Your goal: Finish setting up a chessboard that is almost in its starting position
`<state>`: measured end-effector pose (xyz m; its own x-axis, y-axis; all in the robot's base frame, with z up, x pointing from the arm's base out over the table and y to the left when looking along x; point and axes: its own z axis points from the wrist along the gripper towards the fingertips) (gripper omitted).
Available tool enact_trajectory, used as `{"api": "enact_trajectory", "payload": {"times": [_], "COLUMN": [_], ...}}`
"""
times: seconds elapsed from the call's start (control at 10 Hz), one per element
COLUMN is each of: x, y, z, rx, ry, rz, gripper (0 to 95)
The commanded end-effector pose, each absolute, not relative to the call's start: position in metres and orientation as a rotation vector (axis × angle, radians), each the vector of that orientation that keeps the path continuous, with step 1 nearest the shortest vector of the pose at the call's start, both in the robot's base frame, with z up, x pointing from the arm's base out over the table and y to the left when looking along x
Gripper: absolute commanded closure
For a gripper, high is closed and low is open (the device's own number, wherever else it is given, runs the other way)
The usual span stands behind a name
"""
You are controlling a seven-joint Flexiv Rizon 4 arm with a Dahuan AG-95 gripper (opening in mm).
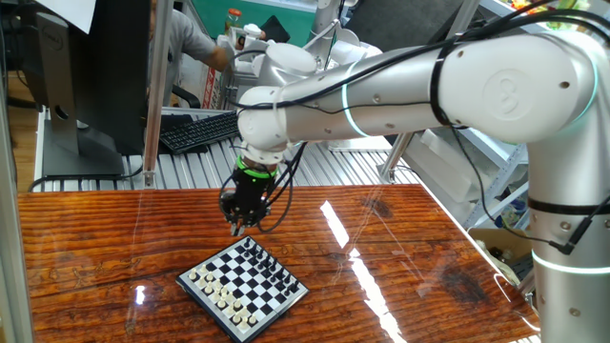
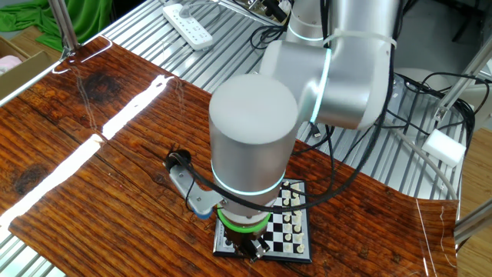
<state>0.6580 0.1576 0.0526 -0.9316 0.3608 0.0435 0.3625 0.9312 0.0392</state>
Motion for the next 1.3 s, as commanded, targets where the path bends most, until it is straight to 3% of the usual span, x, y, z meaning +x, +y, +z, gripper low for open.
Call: {"api": "enact_trajectory", "payload": {"times": [0.1,1.3], "x": [0.658,0.639], "y": [0.158,0.146], "z": [0.050,0.035], "rx": [-0.564,-0.512], "ry": [-3.069,-3.111], "rz": [-0.013,-0.045], "gripper": [95.0,95.0]}}
